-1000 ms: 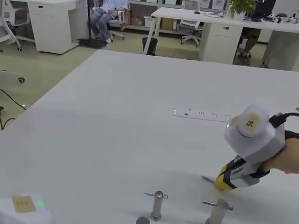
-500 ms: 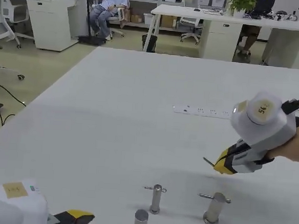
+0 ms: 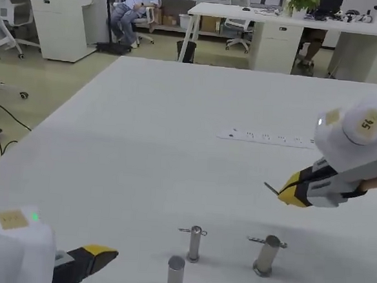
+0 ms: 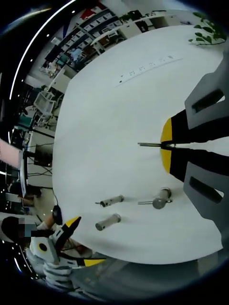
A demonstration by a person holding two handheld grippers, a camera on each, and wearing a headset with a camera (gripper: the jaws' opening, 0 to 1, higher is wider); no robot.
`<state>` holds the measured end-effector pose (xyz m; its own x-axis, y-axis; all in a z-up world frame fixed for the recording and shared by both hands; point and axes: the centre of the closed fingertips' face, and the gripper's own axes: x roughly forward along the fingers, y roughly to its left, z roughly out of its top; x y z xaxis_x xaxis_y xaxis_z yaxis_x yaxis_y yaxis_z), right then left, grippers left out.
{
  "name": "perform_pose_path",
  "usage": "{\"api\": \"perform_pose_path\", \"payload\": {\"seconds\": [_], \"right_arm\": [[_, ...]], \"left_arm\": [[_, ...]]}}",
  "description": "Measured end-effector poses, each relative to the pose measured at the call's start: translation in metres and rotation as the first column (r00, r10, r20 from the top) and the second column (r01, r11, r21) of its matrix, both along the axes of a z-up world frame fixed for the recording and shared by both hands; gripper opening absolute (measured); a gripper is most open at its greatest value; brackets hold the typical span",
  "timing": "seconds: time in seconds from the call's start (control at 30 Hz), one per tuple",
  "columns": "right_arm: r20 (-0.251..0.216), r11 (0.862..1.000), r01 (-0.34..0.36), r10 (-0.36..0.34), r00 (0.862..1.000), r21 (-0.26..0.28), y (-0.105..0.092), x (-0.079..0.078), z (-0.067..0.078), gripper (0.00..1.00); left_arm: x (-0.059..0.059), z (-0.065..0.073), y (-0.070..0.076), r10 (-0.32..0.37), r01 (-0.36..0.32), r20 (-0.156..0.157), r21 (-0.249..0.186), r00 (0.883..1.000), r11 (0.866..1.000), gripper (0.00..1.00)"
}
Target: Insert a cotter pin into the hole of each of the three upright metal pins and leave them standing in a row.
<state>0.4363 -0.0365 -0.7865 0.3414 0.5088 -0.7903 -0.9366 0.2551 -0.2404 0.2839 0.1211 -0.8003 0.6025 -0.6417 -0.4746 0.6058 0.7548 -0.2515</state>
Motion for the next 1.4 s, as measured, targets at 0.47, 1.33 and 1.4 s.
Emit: {"api": "perform_pose_path", "payload": {"seconds": [0.47, 1.33, 1.4], "right_arm": [[0.033, 0.997, -0.07, 0.069, 0.997, 0.017, 0.003, -0.035, 0.019, 0.02], [0.128, 0.979, -0.16, 0.144, 0.981, 0.123, 0.032, -0.083, 0.034, 0.02], [0.137, 0.979, -0.164, 0.147, 0.98, 0.123, 0.034, -0.087, 0.033, 0.02]], "left_arm": [[0.002, 0.006, -0.005, -0.008, 0.008, -0.023, -0.033, 1.0, 0.999, 0.74], [0.015, 0.031, -0.021, -0.033, 0.034, 0.013, -0.09, 0.999, 0.995, 0.59], [0.016, 0.032, -0.023, -0.034, 0.035, 0.01, -0.092, 0.999, 0.995, 0.59]]}}
